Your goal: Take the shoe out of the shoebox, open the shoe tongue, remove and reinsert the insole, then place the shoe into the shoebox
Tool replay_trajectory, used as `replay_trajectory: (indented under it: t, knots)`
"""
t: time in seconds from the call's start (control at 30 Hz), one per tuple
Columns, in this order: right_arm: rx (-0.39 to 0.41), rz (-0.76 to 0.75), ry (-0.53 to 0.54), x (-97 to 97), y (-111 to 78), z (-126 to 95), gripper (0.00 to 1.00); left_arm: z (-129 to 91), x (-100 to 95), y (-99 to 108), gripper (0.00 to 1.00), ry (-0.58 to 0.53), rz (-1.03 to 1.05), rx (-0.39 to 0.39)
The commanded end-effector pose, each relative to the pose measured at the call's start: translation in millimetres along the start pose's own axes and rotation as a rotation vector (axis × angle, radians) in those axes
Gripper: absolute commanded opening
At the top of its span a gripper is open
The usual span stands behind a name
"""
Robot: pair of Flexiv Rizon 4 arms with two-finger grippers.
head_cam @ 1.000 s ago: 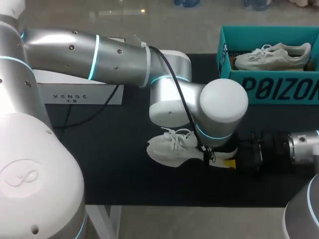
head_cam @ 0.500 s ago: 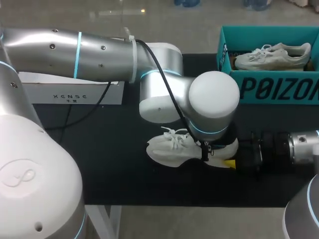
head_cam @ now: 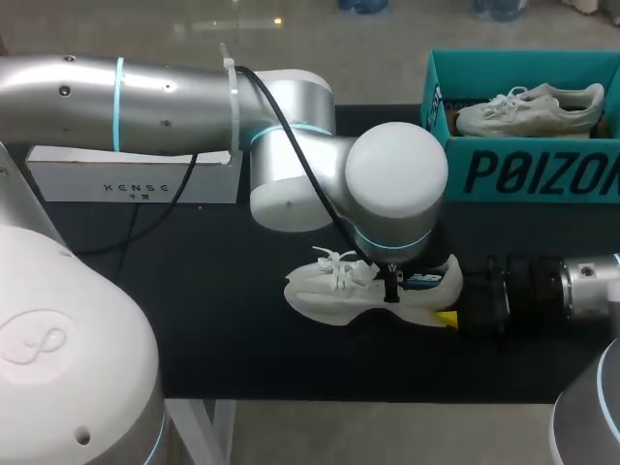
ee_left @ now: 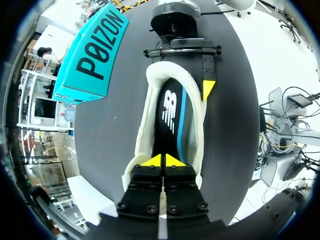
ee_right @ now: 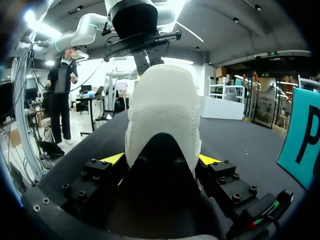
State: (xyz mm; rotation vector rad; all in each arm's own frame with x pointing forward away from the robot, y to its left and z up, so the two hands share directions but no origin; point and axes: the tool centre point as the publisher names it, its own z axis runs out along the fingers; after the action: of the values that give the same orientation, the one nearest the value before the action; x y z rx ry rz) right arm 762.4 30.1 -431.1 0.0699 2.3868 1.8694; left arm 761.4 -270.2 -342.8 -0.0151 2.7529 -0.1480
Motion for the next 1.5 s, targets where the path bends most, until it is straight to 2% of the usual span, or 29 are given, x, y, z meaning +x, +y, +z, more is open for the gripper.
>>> replay_trajectory:
  t: [0.03, 0.47, 0.73, 1.13, 1.17, 1.2, 1.23, 1.3, 1.43, 1.5]
  knots:
    - [0.003, 0.001, -0.001, 0.9, -2.4, 2, 0.00, -4, 0.9, 5, 0.00, 0.011, 0.017, 0.002]
    - [0.003, 0.001, -0.001, 0.9, -2.4, 2, 0.00, 5, 23.3, -11, 0.00, 0.056, 0.061, -0.014]
    - [0.003, 0.001, -0.001, 0.9, -2.4, 2, 0.00, 14, 33.1, -18, 0.00, 0.106, 0.094, -0.050]
    - [0.003, 0.001, -0.001, 0.9, -2.4, 2, 0.00, 21, 33.4, -22, 0.00, 0.136, 0.117, -0.095]
    - [0.003, 0.001, -0.001, 0.9, -2.4, 2, 0.00, 22, 33.2, -22, 0.02, 0.137, 0.117, -0.096]
    - [0.003, 0.001, -0.001, 0.9, -2.4, 2, 0.00, 22, 33.0, -22, 0.13, 0.137, 0.118, -0.096]
    - [0.003, 0.001, -0.001, 0.9, -2.4, 2, 0.00, 23, 32.9, -23, 0.18, 0.137, 0.117, -0.098]
    - [0.003, 0.001, -0.001, 0.9, -2.4, 2, 0.00, 24, 32.8, -23, 0.24, 0.139, 0.117, -0.099]
    - [0.003, 0.001, -0.001, 0.9, -2.4, 2, 0.00, 26, 33.0, -24, 0.27, 0.140, 0.120, -0.100]
    - [0.003, 0.001, -0.001, 0.9, -2.4, 2, 0.00, 27, 32.7, -25, 0.24, 0.140, 0.119, -0.099]
